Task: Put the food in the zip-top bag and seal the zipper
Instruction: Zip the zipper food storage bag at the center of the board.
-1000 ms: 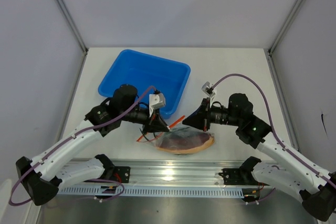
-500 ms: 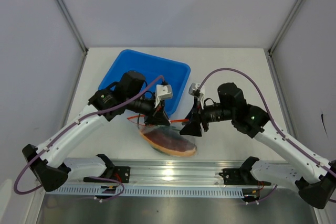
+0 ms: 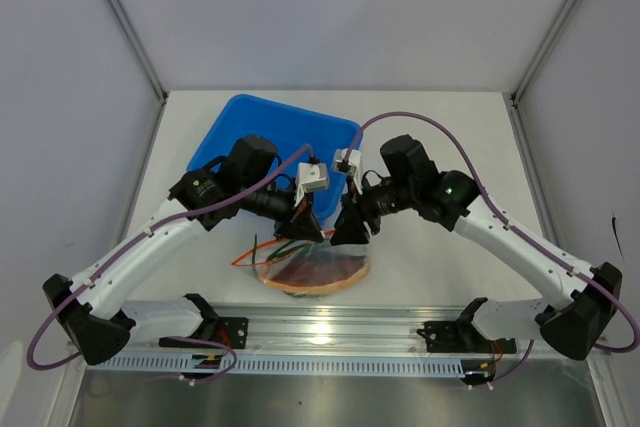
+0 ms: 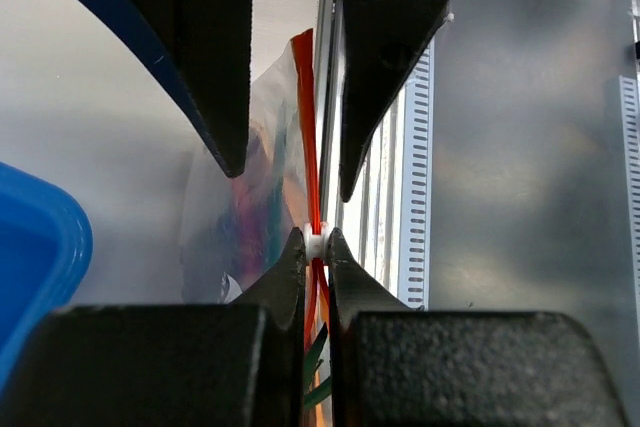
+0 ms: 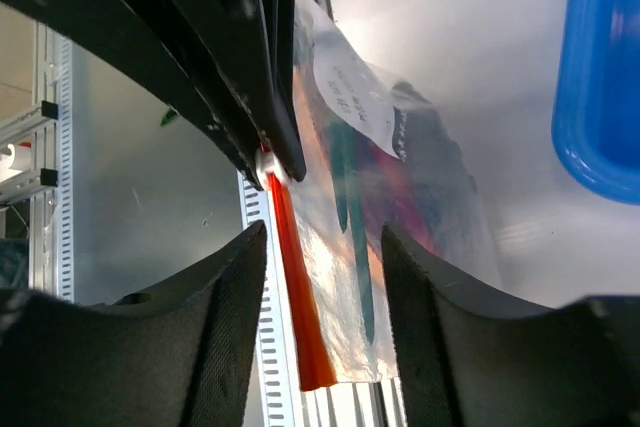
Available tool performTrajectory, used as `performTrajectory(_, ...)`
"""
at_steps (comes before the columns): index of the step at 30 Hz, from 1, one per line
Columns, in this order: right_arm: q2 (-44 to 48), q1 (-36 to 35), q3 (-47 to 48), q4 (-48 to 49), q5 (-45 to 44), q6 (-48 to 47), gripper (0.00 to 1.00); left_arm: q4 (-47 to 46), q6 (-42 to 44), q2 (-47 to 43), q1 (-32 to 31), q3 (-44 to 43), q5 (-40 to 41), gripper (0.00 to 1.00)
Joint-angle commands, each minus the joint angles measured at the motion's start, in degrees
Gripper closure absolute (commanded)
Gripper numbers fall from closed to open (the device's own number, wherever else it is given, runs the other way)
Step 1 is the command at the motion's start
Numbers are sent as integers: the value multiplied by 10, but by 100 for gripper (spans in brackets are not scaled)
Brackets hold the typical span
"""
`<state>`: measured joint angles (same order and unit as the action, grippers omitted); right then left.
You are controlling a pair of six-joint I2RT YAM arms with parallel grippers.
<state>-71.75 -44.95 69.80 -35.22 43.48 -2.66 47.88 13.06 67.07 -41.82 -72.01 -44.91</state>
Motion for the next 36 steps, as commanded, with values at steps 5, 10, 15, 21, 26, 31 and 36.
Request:
performTrajectory(5, -33, -8, 63, -51, 32, -59, 58, -24, 4, -9, 0, -12, -30, 99)
performTrajectory(10, -39, -12, 53, -49, 49, -60, 76, -29, 4, -8, 0, -9, -32, 100)
performTrajectory(15, -39, -22, 46, -36, 38, -47, 100, -32, 2, -11, -1, -8, -27, 99)
performTrajectory(21, 5, -23, -3, 24, 12, -16, 100, -119, -57, -71, 0, 37, 84, 66)
performTrajectory(26, 33, -23, -38, 61, 17, -12, 100, -236, -109, -168, 1, 115, 212, 30)
performTrajectory(31, 37, -22, -54, 80, 26, -8, 100, -285, -148, -266, 1, 175, 348, 8)
performTrajectory(36, 51, -19, -63, 99, 34, 1, 100, -264, -146, -320, 0, 231, 379, 11)
